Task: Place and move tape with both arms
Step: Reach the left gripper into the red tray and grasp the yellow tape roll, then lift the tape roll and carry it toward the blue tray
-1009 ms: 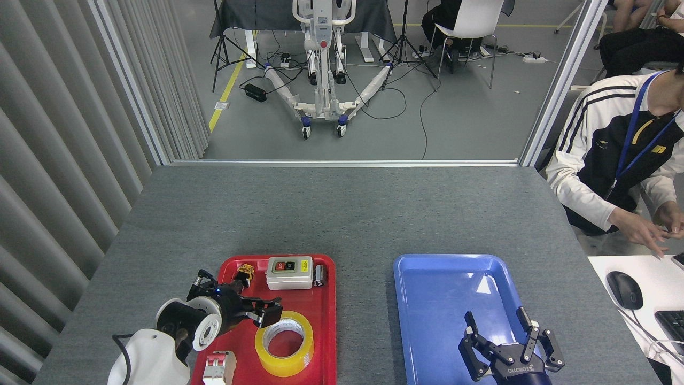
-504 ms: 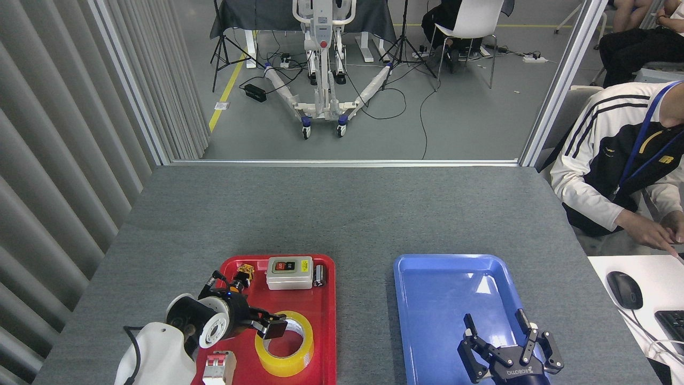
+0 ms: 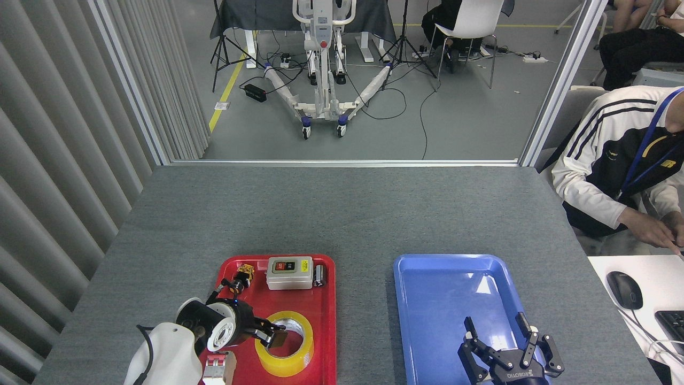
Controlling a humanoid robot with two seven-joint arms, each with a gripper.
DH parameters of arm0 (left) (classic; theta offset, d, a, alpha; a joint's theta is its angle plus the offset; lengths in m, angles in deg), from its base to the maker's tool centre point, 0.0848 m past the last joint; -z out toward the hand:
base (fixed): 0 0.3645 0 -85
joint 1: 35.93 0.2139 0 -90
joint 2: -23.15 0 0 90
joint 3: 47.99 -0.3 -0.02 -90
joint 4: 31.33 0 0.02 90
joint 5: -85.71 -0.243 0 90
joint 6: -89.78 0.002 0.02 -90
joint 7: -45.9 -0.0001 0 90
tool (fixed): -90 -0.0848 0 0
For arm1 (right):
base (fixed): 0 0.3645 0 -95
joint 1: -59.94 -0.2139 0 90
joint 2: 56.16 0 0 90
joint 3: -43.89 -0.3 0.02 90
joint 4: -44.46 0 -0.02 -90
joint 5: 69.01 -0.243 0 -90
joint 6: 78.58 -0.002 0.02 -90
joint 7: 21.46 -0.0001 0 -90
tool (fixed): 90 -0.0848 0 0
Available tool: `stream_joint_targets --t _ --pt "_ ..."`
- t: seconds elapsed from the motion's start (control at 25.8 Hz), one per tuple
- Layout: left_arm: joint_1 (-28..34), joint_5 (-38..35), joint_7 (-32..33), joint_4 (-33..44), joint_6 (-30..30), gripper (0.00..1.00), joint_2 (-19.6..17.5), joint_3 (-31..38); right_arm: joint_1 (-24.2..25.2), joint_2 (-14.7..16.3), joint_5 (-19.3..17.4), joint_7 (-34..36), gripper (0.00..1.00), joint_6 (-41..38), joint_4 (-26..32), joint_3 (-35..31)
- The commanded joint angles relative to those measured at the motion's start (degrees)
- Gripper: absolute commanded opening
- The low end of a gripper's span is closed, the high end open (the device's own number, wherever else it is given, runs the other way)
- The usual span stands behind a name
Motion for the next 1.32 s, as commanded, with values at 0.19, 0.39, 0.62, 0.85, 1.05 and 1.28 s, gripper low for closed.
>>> stream_joint_targets --t 0.19,0.39,0.62,0.85,1.05,1.28 --pt "0.0 -0.1 3.1 -1.5 -0.2 0.35 -0.1 -0.8 0.4 -0.1 0.0 0.0 1.00 0.0 0.0 0.0" --pt "0.0 2.1 3.5 -0.1 -10.0 0.00 0.2 0.4 0.4 0.0 0.0 0.2 1.00 0.0 0.1 0.0" --pt "-0.1 8.7 3.1 -0.1 -18.8 0.00 -0.3 3.3 0.4 0.0 0.0 0.3 1.00 0.0 0.0 0.0" --pt "-1.3 27.9 -1.5 2.3 -31.5 0.00 4.4 12.4 0.5 0.0 0.0 0.9 1.00 -1.8 0.1 0.0" --pt "-1.0 33.0 -5.5 -1.6 -34.6 0.00 9.9 13.8 0.7 0.1 0.0 2.9 1.00 -7.8 0.1 -0.1" --pt "1.1 32.9 -10.0 -2.2 -34.6 0.00 15.6 12.9 0.8 3.2 -0.2 9.2 1.00 -23.0 0.4 -0.9"
